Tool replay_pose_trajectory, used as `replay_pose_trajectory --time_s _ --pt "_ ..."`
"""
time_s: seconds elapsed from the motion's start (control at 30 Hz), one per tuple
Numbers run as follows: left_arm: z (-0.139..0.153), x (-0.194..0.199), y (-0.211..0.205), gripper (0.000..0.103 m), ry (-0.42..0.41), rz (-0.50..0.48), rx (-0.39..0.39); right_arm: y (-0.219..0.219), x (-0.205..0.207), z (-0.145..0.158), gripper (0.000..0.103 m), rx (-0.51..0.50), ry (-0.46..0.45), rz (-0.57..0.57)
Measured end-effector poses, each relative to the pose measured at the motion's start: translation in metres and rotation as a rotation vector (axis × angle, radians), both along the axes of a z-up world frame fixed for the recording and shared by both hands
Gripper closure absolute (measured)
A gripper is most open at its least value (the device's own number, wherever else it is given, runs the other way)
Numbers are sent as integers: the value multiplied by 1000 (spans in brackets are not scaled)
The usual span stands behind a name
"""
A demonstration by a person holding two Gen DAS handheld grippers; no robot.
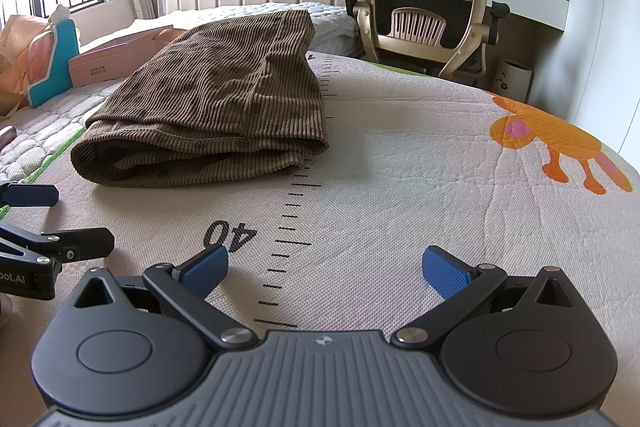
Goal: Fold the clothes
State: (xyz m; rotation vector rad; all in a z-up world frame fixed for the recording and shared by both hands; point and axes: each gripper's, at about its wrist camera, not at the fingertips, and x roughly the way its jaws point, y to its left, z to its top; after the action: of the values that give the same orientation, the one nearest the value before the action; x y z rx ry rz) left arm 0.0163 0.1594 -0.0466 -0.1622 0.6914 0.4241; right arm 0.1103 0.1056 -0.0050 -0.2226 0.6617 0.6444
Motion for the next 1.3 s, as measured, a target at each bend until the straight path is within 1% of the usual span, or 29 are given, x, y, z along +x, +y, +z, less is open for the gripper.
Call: replay_pose_trajectory --time_s 1.0,1.3 --pt "0 -1 3 0 -12 -3 -12 1 -1 -1 0 -5 -5 -4" --pt "0 0 1 0 2 -3 3 0 0 -1 0 -4 -4 -4"
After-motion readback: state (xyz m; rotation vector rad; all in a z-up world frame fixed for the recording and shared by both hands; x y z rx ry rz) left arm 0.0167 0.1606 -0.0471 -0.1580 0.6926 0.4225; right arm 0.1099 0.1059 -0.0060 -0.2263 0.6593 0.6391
